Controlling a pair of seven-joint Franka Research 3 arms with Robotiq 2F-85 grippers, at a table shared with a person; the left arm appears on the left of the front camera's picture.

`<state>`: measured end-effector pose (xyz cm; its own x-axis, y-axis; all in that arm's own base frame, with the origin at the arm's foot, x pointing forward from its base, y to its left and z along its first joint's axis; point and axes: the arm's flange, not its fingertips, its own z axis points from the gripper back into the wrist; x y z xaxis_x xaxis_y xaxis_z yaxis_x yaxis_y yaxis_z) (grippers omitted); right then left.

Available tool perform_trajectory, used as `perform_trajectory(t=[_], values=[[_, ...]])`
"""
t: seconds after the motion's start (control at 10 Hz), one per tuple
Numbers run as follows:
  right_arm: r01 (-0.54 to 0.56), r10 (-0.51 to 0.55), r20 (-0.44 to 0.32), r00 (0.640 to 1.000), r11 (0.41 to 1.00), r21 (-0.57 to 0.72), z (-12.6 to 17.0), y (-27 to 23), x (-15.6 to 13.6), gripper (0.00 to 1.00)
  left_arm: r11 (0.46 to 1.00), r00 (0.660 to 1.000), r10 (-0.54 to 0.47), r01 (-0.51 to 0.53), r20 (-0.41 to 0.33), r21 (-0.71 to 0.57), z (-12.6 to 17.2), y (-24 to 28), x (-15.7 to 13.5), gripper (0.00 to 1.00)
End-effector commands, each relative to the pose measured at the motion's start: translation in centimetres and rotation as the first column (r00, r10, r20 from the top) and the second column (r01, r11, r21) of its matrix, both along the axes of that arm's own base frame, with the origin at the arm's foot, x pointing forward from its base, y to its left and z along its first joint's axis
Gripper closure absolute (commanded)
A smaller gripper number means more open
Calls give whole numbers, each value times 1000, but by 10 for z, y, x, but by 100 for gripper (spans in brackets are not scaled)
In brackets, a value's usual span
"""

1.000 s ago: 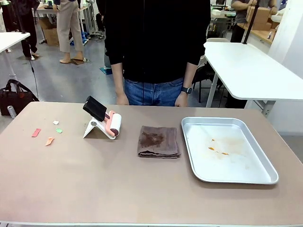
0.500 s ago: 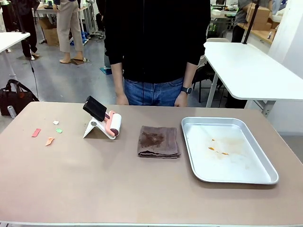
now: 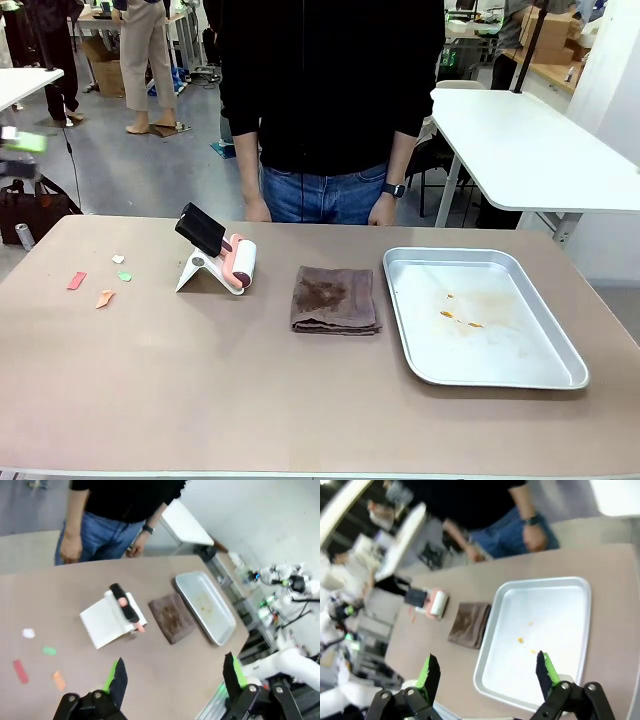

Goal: Clean the surface of the table.
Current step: Hold the Lint Roller with your left hand and the towel with your right hand.

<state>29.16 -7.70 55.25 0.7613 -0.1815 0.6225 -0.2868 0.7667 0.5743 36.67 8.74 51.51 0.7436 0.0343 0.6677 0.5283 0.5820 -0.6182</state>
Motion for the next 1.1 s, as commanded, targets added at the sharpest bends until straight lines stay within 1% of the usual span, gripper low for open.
perform_trajectory(t=[0.0, 0.1, 0.2, 0.3, 0.4, 0.5, 0.6, 0.7, 0.8, 0.9, 1.0], values=[[-84, 86, 13, 996, 990, -116, -32, 99, -19, 0, 982, 996, -85, 85, -5, 166, 14, -45, 20, 0], [-145, 146, -13, 989, 969, -201, -29, 137, -13, 0, 964, 991, -134, 132, -11, 229, 21, -74, 32, 0], [-173, 173, -25, 985, 944, -280, -31, 174, -6, 0, 949, 990, -138, 134, -7, 286, 27, -100, 42, 0], [-207, 208, -37, 978, 916, -342, -36, 211, 5, 0, 923, 981, -190, 188, -29, 334, 31, -133, 47, 0], [-218, 207, -71, 976, 888, -405, -45, 242, 18, 0, 899, 979, -190, 203, -73, 388, 28, -157, 50, 0], [-259, 228, -123, 966, 861, -437, -55, 267, 28, 0, 876, 975, -185, 220, -123, 429, 25, -175, 54, 0], [-287, 246, -150, 958, 855, -432, -64, 289, 33, 0, 861, 976, -156, 211, -155, 463, 21, -188, 57, 0], [-273, 230, -151, 961, 866, -418, -72, 303, 37, 0, 851, 977, -135, 199, -165, 486, 19, -195, 58, 0], [-238, 204, -127, 971, 885, -399, -74, 297, 40, 0, 866, 983, -108, 165, -145, 471, 20, -192, 59, 0], [-296, 267, -130, 955, 839, -456, -75, 301, 16, 0, 861, 976, -174, 216, -132, 460, 11, -197, 55, 0], [-296, 267, -130, 955, 839, -456, -75, 301, 16, 0, 861, 976, -174, 216, -132, 460, 11, -197, 55, 0]])
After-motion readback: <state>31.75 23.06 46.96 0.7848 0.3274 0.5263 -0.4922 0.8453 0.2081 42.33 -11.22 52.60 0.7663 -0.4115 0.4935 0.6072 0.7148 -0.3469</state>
